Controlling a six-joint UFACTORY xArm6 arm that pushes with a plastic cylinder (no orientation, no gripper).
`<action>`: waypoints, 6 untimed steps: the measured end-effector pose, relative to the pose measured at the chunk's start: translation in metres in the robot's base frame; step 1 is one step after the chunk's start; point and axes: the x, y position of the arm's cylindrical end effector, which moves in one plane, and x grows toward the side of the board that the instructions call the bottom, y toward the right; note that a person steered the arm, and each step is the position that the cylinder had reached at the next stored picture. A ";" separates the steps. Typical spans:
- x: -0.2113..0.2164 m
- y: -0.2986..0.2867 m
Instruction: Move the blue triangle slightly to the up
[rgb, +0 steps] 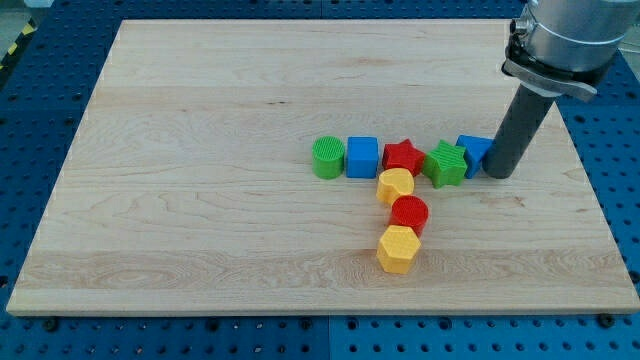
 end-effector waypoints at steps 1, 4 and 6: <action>-0.003 0.000; 0.001 -0.005; 0.001 -0.006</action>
